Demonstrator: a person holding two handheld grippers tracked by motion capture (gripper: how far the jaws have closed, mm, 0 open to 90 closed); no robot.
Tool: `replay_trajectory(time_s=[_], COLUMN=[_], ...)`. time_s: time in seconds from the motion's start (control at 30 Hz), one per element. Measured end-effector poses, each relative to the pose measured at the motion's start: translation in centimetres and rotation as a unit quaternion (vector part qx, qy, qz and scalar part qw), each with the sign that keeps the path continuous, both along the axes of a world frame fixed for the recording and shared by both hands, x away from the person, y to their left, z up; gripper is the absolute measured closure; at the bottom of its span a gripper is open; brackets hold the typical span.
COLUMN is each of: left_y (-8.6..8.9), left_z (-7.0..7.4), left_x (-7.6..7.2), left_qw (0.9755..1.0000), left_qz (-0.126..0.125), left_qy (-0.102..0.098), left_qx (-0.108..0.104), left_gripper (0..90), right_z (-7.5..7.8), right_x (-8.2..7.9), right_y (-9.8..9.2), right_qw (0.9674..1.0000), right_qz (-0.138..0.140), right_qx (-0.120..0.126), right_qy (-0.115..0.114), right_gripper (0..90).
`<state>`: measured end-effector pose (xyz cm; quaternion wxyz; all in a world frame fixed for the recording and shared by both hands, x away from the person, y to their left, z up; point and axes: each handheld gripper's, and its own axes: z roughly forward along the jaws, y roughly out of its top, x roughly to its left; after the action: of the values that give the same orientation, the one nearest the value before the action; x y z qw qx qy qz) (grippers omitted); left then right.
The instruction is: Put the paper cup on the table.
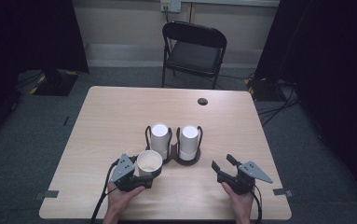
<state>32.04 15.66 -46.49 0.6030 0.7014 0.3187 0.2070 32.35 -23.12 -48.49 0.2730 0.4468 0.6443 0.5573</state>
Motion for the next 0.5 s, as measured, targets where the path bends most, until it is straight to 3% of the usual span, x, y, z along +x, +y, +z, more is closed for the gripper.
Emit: replay_trajectory(time_s=[0.07, 0.13, 0.27, 0.5], left_y=[0.6, 1.1, 2.1, 3.3], left_z=[0.1, 0.2, 0.5, 0.6], left_x=[0.2, 0.5, 1.2, 2.6], left_qw=[1.0, 0.9998, 0.9991, 0.9973], left_qz=[0.01, 0.019, 0.041, 0.073], left_qy=[0.002, 0.001, 0.001, 0.003], left_qx=[-0.001, 0.002, -0.004, -0.011], left_gripper=[22.1, 22.0, 22.1, 22.1], right_z=[-0.2, -0.5, -0.8, -1.0], right_x=[0.0, 0.0, -0.1, -0.1], right_y=[-0.1, -0.4, -0.8, -0.8], right_qw=[0.9999, 0.9999, 0.9994, 0.9992], right_qz=[-0.009, -0.015, -0.031, -0.037], right_qx=[-0.006, 0.0, 0.016, 0.014], right_qy=[0.001, 0.005, -0.008, -0.006], right_gripper=[25.5, 25.0, 21.8, 19.9])
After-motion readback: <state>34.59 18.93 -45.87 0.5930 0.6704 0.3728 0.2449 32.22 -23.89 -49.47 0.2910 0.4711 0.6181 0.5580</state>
